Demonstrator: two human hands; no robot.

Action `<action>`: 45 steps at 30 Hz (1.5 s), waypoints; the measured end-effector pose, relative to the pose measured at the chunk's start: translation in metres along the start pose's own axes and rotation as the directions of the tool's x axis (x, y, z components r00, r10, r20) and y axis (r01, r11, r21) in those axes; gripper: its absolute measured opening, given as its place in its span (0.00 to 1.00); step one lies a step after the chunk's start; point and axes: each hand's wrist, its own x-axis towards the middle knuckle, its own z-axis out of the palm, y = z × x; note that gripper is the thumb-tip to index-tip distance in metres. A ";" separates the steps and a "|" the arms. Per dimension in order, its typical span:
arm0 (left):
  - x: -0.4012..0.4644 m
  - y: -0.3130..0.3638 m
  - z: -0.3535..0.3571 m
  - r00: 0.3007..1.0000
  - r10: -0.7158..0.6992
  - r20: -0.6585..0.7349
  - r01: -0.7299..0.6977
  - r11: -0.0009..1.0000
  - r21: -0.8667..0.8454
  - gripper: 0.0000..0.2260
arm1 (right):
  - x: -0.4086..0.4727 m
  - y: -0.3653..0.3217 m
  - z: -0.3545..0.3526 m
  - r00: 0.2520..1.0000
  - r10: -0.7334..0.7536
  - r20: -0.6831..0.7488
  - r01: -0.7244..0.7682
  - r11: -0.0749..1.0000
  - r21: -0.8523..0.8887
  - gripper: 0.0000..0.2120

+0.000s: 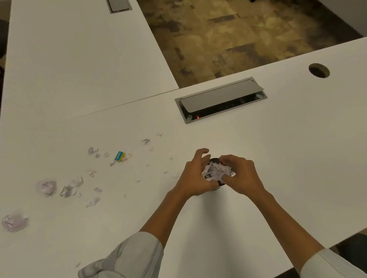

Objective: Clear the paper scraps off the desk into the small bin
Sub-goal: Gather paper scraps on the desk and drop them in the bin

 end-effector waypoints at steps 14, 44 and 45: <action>-0.026 -0.011 0.010 0.971 -0.093 -0.220 0.101 0.994 0.028 0.27 | 0.000 -0.004 0.000 0.993 0.010 -0.118 0.012 0.983 0.186 0.10; -0.030 -0.006 0.002 0.981 -0.065 -0.183 0.084 0.992 0.095 0.28 | 0.038 -0.022 0.041 0.951 0.238 0.198 -0.050 0.748 -0.662 0.08; -0.032 -0.008 -0.001 0.976 -0.069 -0.205 0.089 0.992 0.088 0.27 | 0.038 -0.021 0.043 0.947 0.250 0.202 -0.050 0.735 -0.676 0.08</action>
